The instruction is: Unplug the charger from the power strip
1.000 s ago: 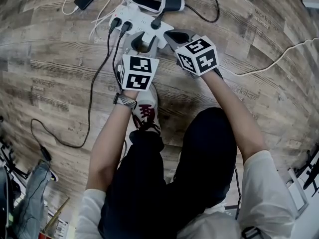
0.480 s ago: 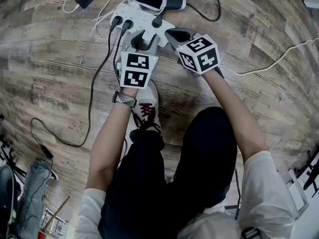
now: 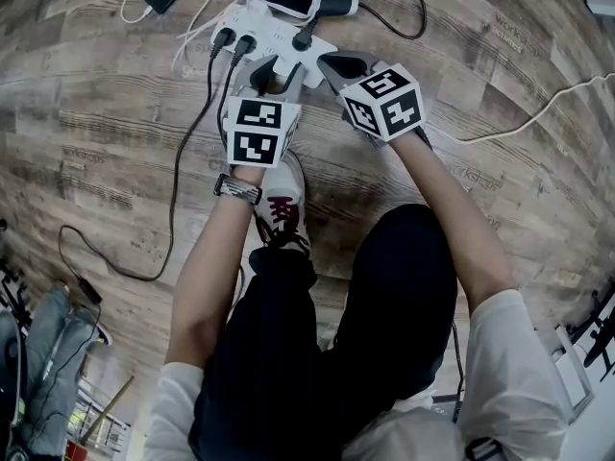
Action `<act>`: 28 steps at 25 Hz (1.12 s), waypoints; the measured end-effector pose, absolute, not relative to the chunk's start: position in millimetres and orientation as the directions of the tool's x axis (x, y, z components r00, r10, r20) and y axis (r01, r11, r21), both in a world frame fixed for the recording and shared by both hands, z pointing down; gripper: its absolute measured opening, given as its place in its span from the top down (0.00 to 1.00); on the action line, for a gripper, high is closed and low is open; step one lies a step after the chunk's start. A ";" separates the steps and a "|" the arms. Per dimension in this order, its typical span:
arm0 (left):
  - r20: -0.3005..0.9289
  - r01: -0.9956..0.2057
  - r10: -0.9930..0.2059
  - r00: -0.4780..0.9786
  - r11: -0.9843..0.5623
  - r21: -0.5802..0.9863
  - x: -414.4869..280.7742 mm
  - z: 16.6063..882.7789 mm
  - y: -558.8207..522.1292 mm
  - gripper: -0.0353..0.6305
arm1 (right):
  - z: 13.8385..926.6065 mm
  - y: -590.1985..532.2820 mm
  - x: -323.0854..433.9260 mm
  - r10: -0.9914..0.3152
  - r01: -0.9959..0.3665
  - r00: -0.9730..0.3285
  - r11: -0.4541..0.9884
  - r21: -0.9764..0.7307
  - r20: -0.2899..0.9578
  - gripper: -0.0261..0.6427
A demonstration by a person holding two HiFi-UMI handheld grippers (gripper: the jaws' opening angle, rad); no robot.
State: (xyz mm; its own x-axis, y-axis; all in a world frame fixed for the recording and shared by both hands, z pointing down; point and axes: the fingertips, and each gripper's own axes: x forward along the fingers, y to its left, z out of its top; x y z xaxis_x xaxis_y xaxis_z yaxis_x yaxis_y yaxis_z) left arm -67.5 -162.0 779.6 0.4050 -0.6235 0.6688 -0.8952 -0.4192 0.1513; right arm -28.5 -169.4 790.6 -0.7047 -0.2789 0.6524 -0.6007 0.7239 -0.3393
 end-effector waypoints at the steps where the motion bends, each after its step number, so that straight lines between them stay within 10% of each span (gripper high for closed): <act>1: 0.662 -0.896 -0.624 0.415 -0.406 0.179 -67.7 779.6 -162.1 0.74 | 790.7 -169.4 -28.3 -0.279 -0.601 -0.705 0.724 -0.340 0.652 0.96; 15: 0.693 -0.874 -0.627 0.356 -0.485 0.010 -64.6 778.3 -162.6 0.74 | 791.1 -169.4 -28.8 -0.277 -0.594 -0.705 0.733 -0.331 0.653 0.96; 28: 0.648 -0.895 -0.635 0.420 -0.409 0.179 -68.4 778.2 -162.4 0.74 | 790.4 -169.0 -28.0 -0.277 -0.591 -0.706 0.738 -0.326 0.652 0.96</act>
State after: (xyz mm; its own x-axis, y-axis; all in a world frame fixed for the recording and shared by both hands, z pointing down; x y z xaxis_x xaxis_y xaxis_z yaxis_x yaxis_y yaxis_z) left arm -68.4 -162.4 778.2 0.4198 -0.6352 0.6482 -0.8949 -0.4086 0.1792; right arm -28.0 -169.0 790.4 -0.7061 -0.2771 0.6516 -0.5906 0.7381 -0.3261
